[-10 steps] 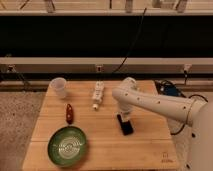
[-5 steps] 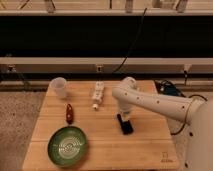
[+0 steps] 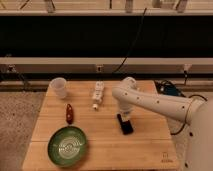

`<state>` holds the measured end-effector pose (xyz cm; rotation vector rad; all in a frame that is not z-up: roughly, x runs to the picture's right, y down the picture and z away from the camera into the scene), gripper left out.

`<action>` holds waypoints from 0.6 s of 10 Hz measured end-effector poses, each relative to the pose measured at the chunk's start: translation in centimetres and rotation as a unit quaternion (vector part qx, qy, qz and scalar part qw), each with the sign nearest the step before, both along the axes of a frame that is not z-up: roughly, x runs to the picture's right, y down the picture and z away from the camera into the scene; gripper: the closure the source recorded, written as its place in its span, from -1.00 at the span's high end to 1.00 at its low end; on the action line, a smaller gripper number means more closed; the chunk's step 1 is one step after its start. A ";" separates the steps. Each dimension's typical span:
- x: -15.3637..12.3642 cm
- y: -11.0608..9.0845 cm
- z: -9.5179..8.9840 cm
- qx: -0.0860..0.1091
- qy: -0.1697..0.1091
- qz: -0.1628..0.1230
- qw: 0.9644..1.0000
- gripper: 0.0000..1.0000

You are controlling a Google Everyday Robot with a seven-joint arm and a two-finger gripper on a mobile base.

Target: Push the eraser across the table

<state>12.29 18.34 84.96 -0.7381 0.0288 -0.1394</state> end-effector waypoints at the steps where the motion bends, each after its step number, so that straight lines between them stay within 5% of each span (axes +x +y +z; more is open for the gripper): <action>1: 0.0 0.0 0.0 0.000 0.000 0.000 1.000 -1.00; 6: 0.3 -0.1 0.1 0.001 0.002 -0.001 1.000 -1.00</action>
